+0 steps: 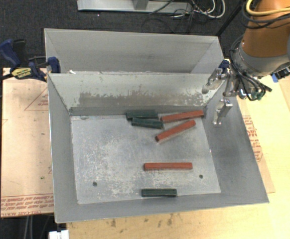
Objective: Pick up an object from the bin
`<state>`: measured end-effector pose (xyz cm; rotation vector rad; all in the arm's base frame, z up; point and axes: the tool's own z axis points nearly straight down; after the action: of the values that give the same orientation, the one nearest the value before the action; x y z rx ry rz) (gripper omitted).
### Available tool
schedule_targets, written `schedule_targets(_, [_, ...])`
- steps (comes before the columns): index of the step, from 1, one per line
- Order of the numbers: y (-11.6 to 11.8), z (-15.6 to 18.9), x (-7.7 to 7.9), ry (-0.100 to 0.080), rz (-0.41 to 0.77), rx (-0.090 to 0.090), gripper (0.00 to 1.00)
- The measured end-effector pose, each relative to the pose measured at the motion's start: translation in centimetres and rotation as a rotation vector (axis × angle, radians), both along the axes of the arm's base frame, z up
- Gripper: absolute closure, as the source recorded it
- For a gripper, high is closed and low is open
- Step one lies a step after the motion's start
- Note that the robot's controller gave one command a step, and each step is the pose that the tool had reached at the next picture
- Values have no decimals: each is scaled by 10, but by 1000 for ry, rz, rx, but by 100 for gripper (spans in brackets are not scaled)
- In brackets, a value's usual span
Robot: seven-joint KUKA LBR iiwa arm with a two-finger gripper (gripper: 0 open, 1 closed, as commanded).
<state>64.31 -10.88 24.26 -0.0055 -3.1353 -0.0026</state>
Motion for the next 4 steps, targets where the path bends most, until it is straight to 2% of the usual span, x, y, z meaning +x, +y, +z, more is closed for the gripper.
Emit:
schedule_targets(1, [0, 5, 1, -9, 2, -1, 0])
schedule_targets(2, [5, -48, -1, -14, 21, -2, 0])
schedule_targets(3, [11, -117, -21, -10, -115, -1, 0])
schedule_targets(4, [29, -165, -19, -22, -206, -3, 100])
